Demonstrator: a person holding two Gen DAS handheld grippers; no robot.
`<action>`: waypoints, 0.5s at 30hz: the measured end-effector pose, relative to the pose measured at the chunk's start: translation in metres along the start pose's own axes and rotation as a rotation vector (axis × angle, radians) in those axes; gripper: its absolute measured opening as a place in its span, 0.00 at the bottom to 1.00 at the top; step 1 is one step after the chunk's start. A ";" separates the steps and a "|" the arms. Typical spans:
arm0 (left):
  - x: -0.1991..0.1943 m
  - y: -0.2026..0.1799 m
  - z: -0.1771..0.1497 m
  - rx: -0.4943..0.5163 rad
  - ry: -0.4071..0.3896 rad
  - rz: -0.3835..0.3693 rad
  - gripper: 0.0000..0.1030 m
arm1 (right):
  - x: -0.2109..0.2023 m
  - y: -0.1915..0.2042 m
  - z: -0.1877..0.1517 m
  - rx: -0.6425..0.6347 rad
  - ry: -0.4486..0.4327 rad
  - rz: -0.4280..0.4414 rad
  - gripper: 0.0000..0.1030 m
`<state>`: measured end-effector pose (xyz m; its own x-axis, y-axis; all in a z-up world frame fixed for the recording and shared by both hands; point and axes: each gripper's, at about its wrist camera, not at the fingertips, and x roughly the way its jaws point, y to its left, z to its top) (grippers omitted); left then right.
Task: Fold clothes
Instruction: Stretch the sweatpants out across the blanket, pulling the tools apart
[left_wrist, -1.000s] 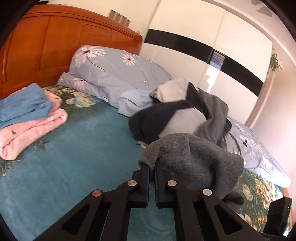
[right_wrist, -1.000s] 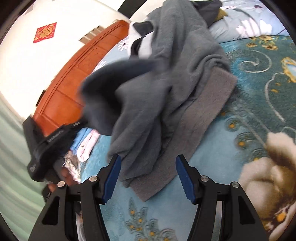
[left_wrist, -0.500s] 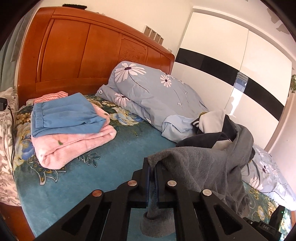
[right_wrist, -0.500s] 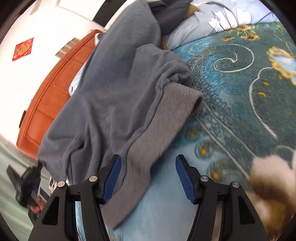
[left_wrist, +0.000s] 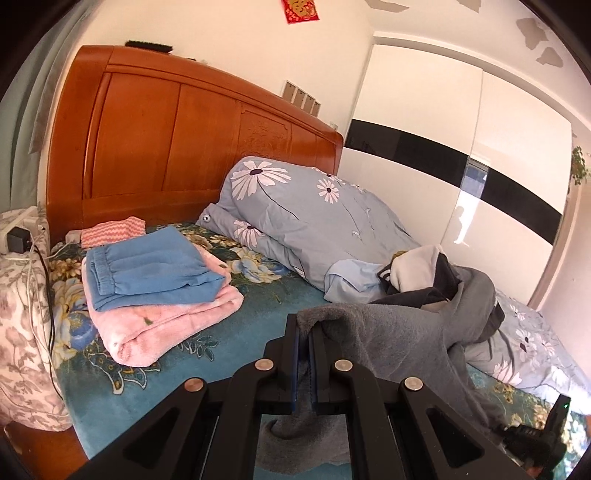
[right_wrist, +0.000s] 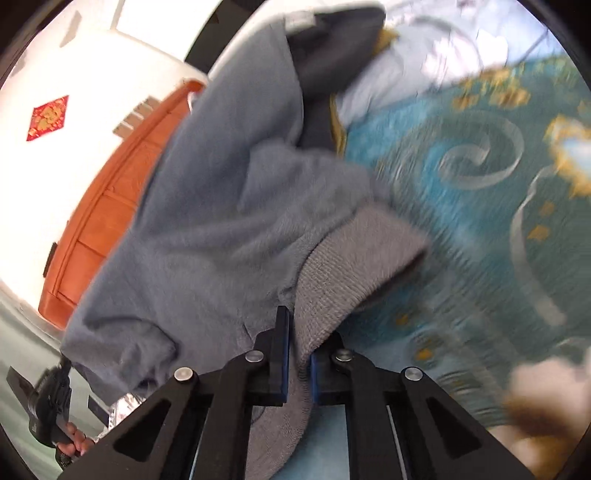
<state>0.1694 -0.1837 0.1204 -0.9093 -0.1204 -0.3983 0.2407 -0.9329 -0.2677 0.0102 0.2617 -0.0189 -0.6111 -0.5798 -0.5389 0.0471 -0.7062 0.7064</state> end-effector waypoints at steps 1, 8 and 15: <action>-0.003 -0.004 -0.003 0.017 0.005 -0.010 0.04 | -0.015 -0.003 0.006 -0.002 -0.036 -0.009 0.08; -0.014 -0.059 -0.041 0.129 0.112 -0.197 0.04 | -0.141 -0.022 0.050 0.004 -0.373 -0.153 0.04; -0.025 -0.164 -0.116 0.357 0.296 -0.427 0.04 | -0.285 -0.026 0.038 -0.084 -0.617 -0.336 0.04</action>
<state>0.1919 0.0116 0.0727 -0.7557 0.3388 -0.5605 -0.2974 -0.9400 -0.1673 0.1528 0.4611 0.1337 -0.9386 -0.0062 -0.3451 -0.1768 -0.8501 0.4961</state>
